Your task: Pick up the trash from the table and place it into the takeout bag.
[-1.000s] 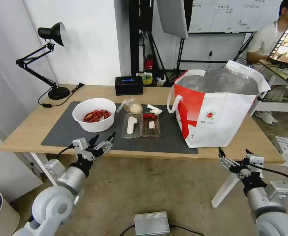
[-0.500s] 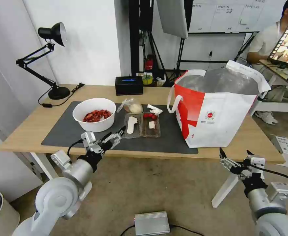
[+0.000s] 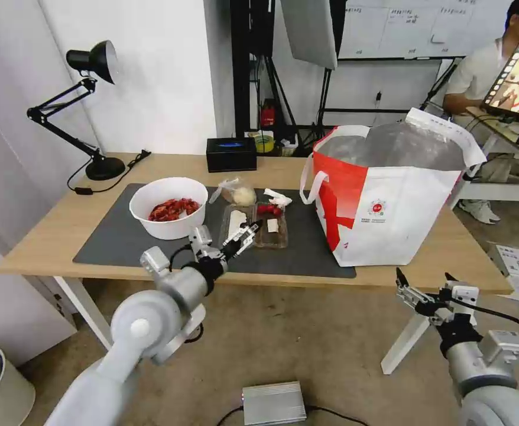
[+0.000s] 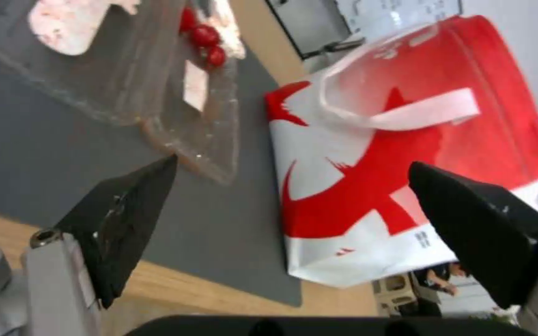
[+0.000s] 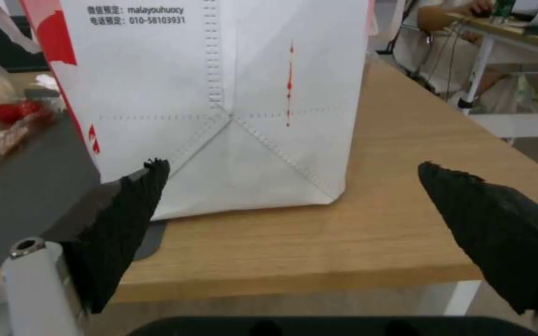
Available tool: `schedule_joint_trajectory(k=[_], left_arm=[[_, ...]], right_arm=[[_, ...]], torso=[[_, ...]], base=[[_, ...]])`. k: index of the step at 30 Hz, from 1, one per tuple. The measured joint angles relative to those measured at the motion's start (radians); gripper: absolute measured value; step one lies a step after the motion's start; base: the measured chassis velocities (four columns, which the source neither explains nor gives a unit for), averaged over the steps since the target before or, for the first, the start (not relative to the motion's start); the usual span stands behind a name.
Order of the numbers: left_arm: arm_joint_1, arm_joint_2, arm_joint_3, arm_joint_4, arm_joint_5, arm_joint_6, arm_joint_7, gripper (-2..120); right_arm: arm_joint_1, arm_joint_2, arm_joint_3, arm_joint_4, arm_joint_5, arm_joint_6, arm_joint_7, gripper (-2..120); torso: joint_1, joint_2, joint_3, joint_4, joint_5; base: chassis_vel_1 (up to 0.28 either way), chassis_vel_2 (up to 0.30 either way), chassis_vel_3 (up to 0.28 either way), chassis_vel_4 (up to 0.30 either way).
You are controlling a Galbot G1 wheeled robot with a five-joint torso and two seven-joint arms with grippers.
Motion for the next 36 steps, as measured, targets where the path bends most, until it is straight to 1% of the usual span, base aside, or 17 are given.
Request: schedule_joint_trajectory(k=[1, 3, 4, 6, 7, 10, 14, 17, 18, 22, 26, 28, 36], left_arm=[[0.000, 0.000, 0.000, 0.000, 0.000, 0.000, 0.000, 100], [-0.002, -0.020, 0.003, 0.016, 0.007, -0.006, -0.030, 100], [-0.002, -0.020, 0.003, 0.016, 0.007, -0.006, -0.030, 100], [-0.006, -0.040, 0.006, 0.037, 0.021, -0.017, -0.052, 100], [-0.006, -0.040, 0.006, 0.037, 0.021, -0.017, -0.052, 100], [-0.012, -0.070, 0.008, 0.069, 0.036, -0.028, -0.072, 100], [-0.016, -0.094, 0.010, 0.086, 0.050, -0.034, -0.084, 100], [-0.022, -0.131, 0.012, 0.113, 0.066, -0.041, -0.100, 100], [-0.022, -0.131, 0.012, 0.113, 0.066, -0.041, -0.100, 100], [-0.028, -0.173, 0.005, 0.141, 0.082, -0.046, -0.109, 100], [-0.030, -0.191, -0.002, 0.152, 0.086, -0.046, -0.111, 100], [-0.033, -0.215, -0.009, 0.168, 0.095, -0.047, -0.112, 100], [-0.043, -0.248, -0.009, 0.202, 0.110, -0.052, -0.112, 100]], right_arm=[[0.000, 0.000, 0.000, 0.000, 0.000, 0.000, 0.000, 100], [0.000, 0.000, 0.000, 0.000, 0.000, 0.000, 0.000, 100], [0.000, 0.000, 0.000, 0.000, 0.000, 0.000, 0.000, 100], [0.000, 0.002, 0.000, -0.002, 0.000, 0.000, 0.000, 100], [0.000, 0.002, 0.000, -0.002, 0.000, 0.000, 0.000, 100], [0.002, 0.003, 0.000, -0.005, 0.000, 0.001, 0.000, 100], [0.002, 0.003, 0.001, -0.008, 0.000, 0.001, 0.000, 100], [0.003, 0.003, 0.002, -0.011, 0.000, 0.001, 0.000, 100], [0.003, 0.003, 0.002, -0.011, 0.000, 0.001, 0.000, 100], [0.005, 0.004, 0.003, -0.016, 0.000, 0.002, 0.000, 100], [0.006, 0.005, 0.003, -0.018, 0.000, 0.002, 0.000, 100], [0.007, 0.005, 0.005, -0.022, 0.001, 0.002, 0.000, 100], [0.008, 0.006, 0.005, -0.028, 0.001, 0.003, 0.000, 100]], torso=[[0.000, 0.000, 0.000, 0.0000, 0.0000], [0.000, 0.000, 0.000, 0.0000, 0.0000], [0.000, 0.000, 0.000, 0.0000, 0.0000], [0.000, 0.000, 0.000, 0.0000, -0.0001], [0.000, 0.000, 0.000, 0.0000, -0.0001], [0.000, 0.000, 0.000, 0.0000, 0.0000], [0.000, 0.000, 0.000, 0.0000, 0.0000], [0.000, 0.000, 0.000, 0.0000, 0.0001], [0.000, 0.000, 0.000, 0.0000, 0.0001], [0.000, 0.000, 0.000, 0.0000, 0.0002], [0.000, 0.000, 0.000, -0.0001, 0.0001], [0.000, 0.000, 0.000, 0.0000, 0.0001], [0.000, 0.000, 0.000, 0.0000, 0.0001]], base=[[0.000, 0.000, 0.000, 0.000], [0.000, 0.000, 0.000, 0.000], [0.000, 0.000, 0.000, 0.000], [0.000, 0.000, 0.000, 0.000], [0.000, 0.000, 0.000, 0.000], [0.000, 0.000, 0.000, 0.000], [0.000, 0.000, 0.000, 0.000], [0.000, 0.000, 0.000, 0.000], [0.000, 0.000, 0.000, 0.000], [0.000, 0.000, 0.000, 0.000], [0.000, 0.000, 0.000, 0.000], [0.000, 0.000, 0.000, 0.000], [0.000, 0.000, 0.000, 0.000]])
